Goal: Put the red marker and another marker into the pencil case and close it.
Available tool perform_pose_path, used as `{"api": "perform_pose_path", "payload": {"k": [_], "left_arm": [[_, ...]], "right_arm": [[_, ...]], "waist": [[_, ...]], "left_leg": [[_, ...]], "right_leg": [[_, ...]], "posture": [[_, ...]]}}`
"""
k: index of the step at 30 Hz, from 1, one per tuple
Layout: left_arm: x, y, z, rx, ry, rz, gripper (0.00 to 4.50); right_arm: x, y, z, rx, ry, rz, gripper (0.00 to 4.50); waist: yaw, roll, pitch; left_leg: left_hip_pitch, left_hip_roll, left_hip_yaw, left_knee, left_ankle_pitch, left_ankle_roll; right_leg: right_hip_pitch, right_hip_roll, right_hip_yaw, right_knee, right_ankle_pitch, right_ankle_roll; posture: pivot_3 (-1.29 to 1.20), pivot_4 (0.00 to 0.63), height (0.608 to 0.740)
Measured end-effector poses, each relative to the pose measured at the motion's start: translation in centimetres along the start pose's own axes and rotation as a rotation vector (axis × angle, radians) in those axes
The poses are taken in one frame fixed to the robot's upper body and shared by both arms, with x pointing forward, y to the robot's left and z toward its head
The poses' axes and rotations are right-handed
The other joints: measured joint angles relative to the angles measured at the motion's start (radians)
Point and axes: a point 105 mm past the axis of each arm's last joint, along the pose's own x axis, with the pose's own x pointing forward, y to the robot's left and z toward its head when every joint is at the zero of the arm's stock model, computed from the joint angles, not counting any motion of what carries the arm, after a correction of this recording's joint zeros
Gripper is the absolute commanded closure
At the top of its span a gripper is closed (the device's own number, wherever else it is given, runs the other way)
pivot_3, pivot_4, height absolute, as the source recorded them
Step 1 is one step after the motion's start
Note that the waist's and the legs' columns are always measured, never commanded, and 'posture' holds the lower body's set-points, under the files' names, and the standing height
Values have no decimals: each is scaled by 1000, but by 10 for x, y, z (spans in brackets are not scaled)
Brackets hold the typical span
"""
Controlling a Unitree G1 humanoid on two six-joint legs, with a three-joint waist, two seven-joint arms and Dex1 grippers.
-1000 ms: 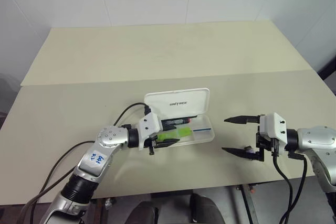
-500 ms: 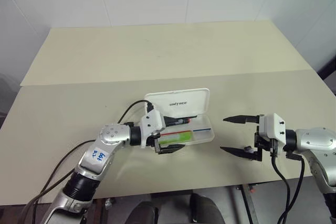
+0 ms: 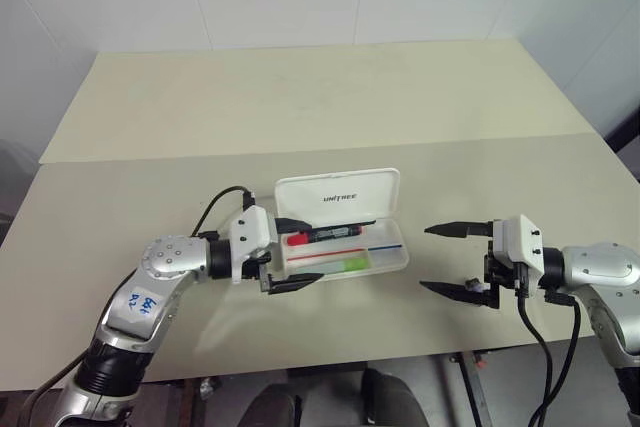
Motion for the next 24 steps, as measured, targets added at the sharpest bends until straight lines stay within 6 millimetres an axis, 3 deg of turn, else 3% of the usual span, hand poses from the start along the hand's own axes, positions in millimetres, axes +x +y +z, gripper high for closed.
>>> {"api": "perform_pose_path", "payload": {"k": [5, 13, 24], "left_arm": [[-5, -11, 13, 4, -67, -47, 20], [-6, -24, 16, -57, -112, -137, 20], [-7, -30, 26, 32, -155, -194, 20]], "right_arm": [[-18, 0, -6, 29, 60, -27, 0], [-43, 2, -12, 75, 130, -62, 0], [-69, 5, -17, 116, 214, -111, 0]], "waist": [[0, 0, 0], [1, 0, 0], [0, 0, 0]], "left_leg": [[0, 0, 0, 0, 0, 0], [0, 0, 1, 0, 0, 0], [0, 0, 1, 0, 0, 0]], "right_leg": [[0, 0, 0, 0, 0, 0], [2, 0, 0, -1, 0, 0], [2, 0, 0, -3, 0, 0]], "posture": [[0, 150, 740], [0, 150, 740], [0, 150, 740]]}}
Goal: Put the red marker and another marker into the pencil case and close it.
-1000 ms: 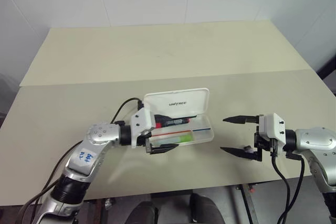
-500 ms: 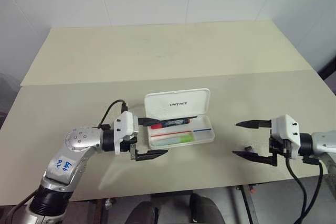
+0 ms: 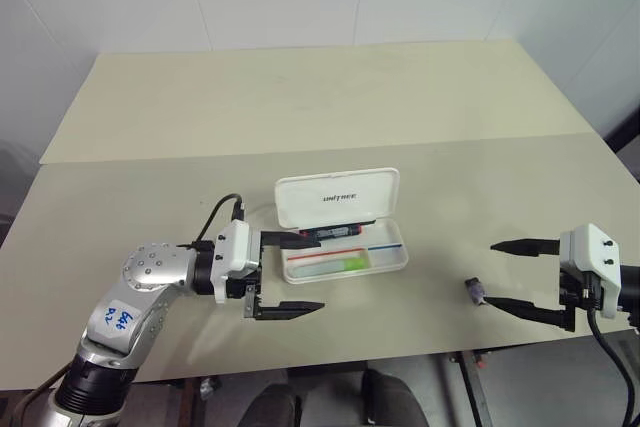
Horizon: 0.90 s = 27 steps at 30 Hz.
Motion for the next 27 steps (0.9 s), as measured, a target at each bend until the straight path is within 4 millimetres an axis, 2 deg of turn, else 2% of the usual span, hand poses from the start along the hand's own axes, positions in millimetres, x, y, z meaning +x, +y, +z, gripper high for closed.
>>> {"api": "perform_pose_path", "payload": {"k": [7, 10, 15, 21, 27], "left_arm": [[0, -1, 3, 15, 2, -11, 20], [2, -5, 4, 8, 2, -11, 20], [9, -16, 2, -15, -3, -34, 20], [9, -14, 3, -15, 0, -17, 20], [9, -13, 3, -15, 2, -10, 20]], "right_arm": [[-34, -5, -14, 116, 90, -120, 0], [-40, -4, -18, 166, 111, -150, 0], [-30, 0, -18, 299, 98, -230, 0], [-10, 5, -12, 481, 25, -341, 0], [1, 17, -20, 546, 43, -370, 0]], "waist": [[10, 0, 0], [11, 0, 0], [19, 0, 0], [26, 0, 0], [26, 0, 0]], "left_leg": [[0, 0, 0, 0, 0, 0], [0, 0, 1, -1, 0, 0], [0, 0, 0, 0, 0, 0], [0, 0, 0, 0, 0, 0], [0, 0, 0, -1, 0, 0]], "right_leg": [[0, 0, 0, -1, 0, 0], [0, 0, 0, -1, 0, 0], [0, 0, 1, -1, 0, 0], [0, 0, 1, -1, 0, 0], [0, 0, 1, -1, 0, 0]], "posture": [[0, 150, 740], [0, 150, 740], [0, 150, 740], [0, 150, 740], [0, 150, 740]]}}
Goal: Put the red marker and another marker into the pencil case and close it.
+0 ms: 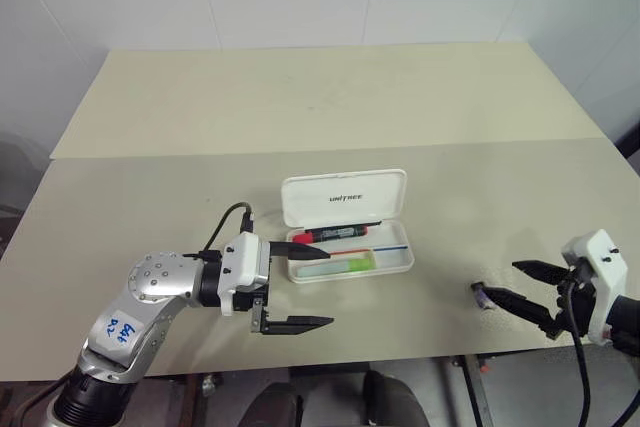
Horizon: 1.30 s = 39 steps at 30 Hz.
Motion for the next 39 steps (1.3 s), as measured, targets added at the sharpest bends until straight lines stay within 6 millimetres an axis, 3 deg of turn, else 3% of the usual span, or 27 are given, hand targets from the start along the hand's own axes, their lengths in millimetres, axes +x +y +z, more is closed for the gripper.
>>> {"api": "perform_pose_path", "payload": {"k": [5, 19, 23, 31, 32, 39], "left_arm": [[-2, 2, 0, 4, 8, 14, 20], [-6, 5, 1, -23, 22, 29, 20], [-10, 7, 0, -26, 43, 40, 0], [-12, 12, 6, -4, 47, 44, 0], [-12, 12, 6, -2, 47, 43, 0], [-12, 12, 6, 27, 50, 36, 0]], "right_arm": [[7, 9, -21, 55, 25, -24, 0], [28, 20, -33, 108, -1, -87, 0], [34, 20, -33, 84, -9, -120, 909], [42, 15, -32, 52, -29, -158, 3955], [43, 15, -31, 45, -31, -156, 4129], [53, 20, -17, -71, -48, -66, 4127]], "waist": [[-2, 0, 0], [-4, 0, 0], [-6, -1, -1], [-11, -1, -1], [-12, -1, -1], [-28, -1, -1]], "left_leg": [[0, 0, 1, 0, 0, 0], [1, 0, 0, 0, 0, 0], [1, 0, 0, 0, 0, 0], [2, 1, 0, 0, 0, 0], [2, 1, 0, 0, 0, 0], [2, 1, 1, 0, 0, 0]], "right_leg": [[0, 0, 1, 0, 0, 0], [0, 1, 1, 0, 0, 0], [0, 2, 1, 0, 0, 0], [0, 3, 2, 1, 0, 0], [0, 3, 2, 1, 0, 0], [0, 3, 3, 1, 0, 0]], "posture": [[0, 150, 740], [0, 150, 740], [0, 150, 740], [0, 150, 740], [0, 150, 740], [0, 150, 740]]}}
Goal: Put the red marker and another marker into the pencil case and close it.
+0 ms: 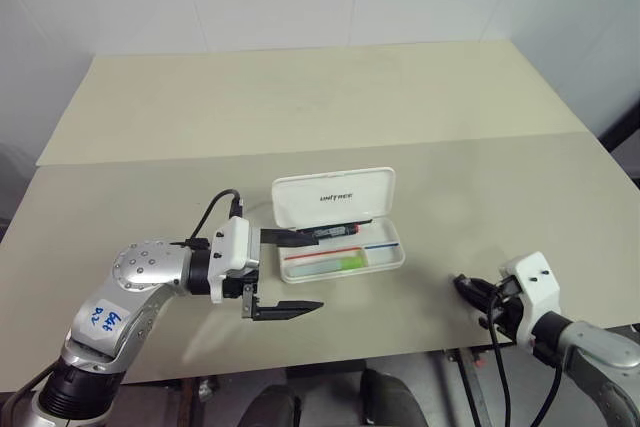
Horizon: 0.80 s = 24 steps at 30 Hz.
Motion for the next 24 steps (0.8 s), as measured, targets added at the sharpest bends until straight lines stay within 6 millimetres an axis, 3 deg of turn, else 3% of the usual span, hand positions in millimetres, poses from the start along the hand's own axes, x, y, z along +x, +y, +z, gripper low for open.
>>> {"api": "perform_pose_path", "payload": {"k": [10, 17, 24], "left_arm": [[-7, 4, -15, -1, 31, 15, 0], [-14, 3, -25, -7, 65, 36, 0], [-17, 2, -29, -15, 77, 54, 0]], "right_arm": [[10, 3, 62, -360, -105, 343, 4127], [33, 11, 81, -496, -115, 551, 4127], [54, 21, 74, -577, -87, 708, 4127]], "waist": [[0, 0, 0], [-3, 1, 1], [-3, 1, 1]], "left_leg": [[-1, 1, -2, -1, 0, 0], [-2, 0, -1, -1, 0, 0], [-2, 0, -2, -1, 0, 0]], "right_leg": [[0, 0, -1, -2, 0, 0], [-1, -1, -2, -2, 0, 0], [-2, -2, -3, -2, 0, 0]], "posture": [[0, 150, 740], [0, 150, 740], [0, 150, 740]]}}
